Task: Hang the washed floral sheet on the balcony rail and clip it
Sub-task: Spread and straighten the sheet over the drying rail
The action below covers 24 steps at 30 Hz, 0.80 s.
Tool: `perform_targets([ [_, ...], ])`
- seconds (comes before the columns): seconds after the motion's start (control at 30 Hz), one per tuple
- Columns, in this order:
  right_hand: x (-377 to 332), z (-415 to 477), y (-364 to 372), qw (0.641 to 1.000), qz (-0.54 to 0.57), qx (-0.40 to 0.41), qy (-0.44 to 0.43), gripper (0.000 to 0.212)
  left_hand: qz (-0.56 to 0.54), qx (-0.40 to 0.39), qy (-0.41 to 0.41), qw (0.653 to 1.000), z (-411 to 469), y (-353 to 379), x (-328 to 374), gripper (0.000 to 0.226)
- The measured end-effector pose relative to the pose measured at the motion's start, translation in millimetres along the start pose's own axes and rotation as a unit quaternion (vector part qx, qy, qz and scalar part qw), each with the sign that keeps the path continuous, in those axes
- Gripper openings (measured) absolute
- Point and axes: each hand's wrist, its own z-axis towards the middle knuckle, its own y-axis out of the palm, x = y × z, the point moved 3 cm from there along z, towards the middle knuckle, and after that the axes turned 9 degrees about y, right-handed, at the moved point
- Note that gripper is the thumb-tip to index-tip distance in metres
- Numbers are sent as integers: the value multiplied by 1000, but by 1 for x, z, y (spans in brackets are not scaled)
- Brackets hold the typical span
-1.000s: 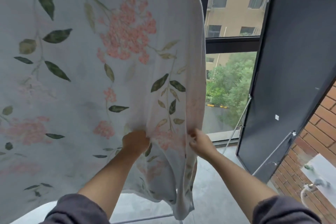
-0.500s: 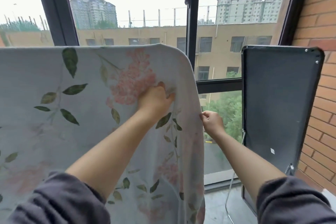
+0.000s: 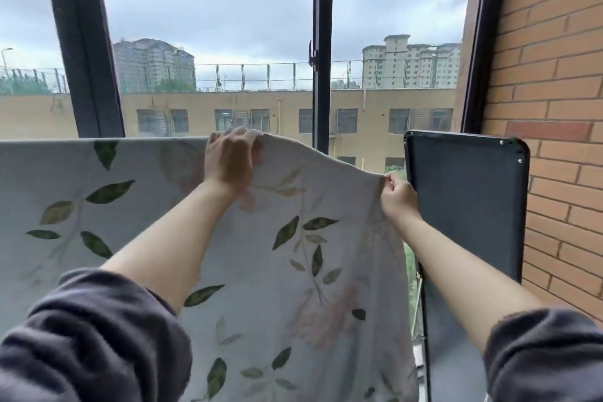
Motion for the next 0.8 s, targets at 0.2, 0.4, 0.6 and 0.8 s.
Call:
perform_targets([
  [0.2, -13, -15, 19, 995, 65, -28, -71, 18, -96, 59, -77, 991, -9, -23, -32, 21],
  [0.4, -18, -40, 45, 984, 100, -75, -127, 17, -166, 163, -69, 970, -39, -38, -51, 16],
  [0.6, -13, -64, 68, 967, 5, -102, -233, 16, -51, 92, 31, 994, -86, -24, -68, 9],
  [0.8, -14, -77, 83, 955, -80, -123, -256, 24, 30, -111, 56, 992, -127, -7, -74, 9],
])
